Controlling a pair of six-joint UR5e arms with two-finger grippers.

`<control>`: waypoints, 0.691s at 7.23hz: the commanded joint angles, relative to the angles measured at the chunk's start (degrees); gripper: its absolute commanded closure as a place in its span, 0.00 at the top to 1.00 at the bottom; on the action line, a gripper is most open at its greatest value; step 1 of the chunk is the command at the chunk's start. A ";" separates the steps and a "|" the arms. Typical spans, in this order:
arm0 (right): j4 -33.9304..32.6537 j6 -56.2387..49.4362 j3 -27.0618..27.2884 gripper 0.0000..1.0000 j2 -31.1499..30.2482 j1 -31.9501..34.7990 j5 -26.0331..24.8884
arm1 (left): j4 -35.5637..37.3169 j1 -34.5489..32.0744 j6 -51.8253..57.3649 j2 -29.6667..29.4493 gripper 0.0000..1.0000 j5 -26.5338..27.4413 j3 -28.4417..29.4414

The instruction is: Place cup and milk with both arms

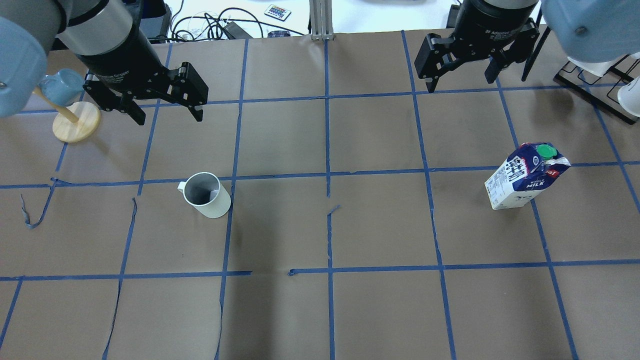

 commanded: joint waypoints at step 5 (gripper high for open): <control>-0.34 -0.70 0.00 1.00 0.53 -1.04 -0.60 | 0.13 0.00 0.17 -0.26 1.00 -0.26 -0.96</control>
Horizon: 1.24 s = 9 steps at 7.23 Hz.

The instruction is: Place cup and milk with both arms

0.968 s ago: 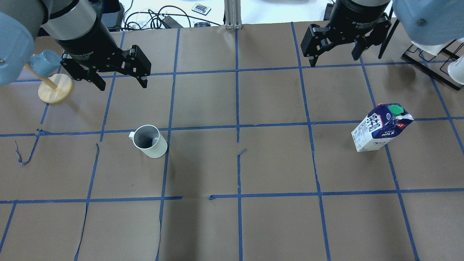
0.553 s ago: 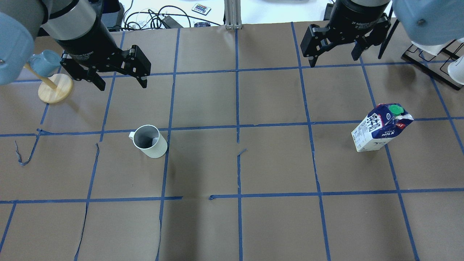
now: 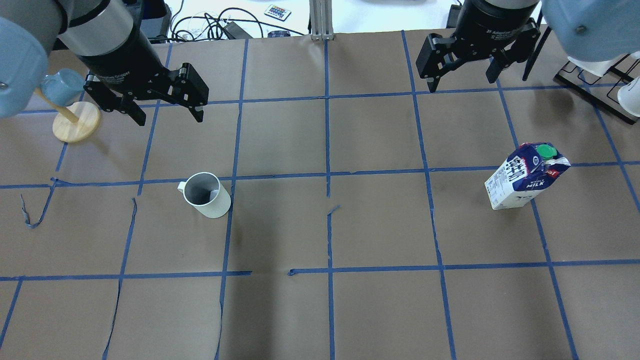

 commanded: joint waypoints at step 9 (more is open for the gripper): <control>-17.84 -26.37 20.21 1.00 3.58 -22.63 0.05 | 28.68 0.13 0.49 -8.59 1.00 0.32 -24.73</control>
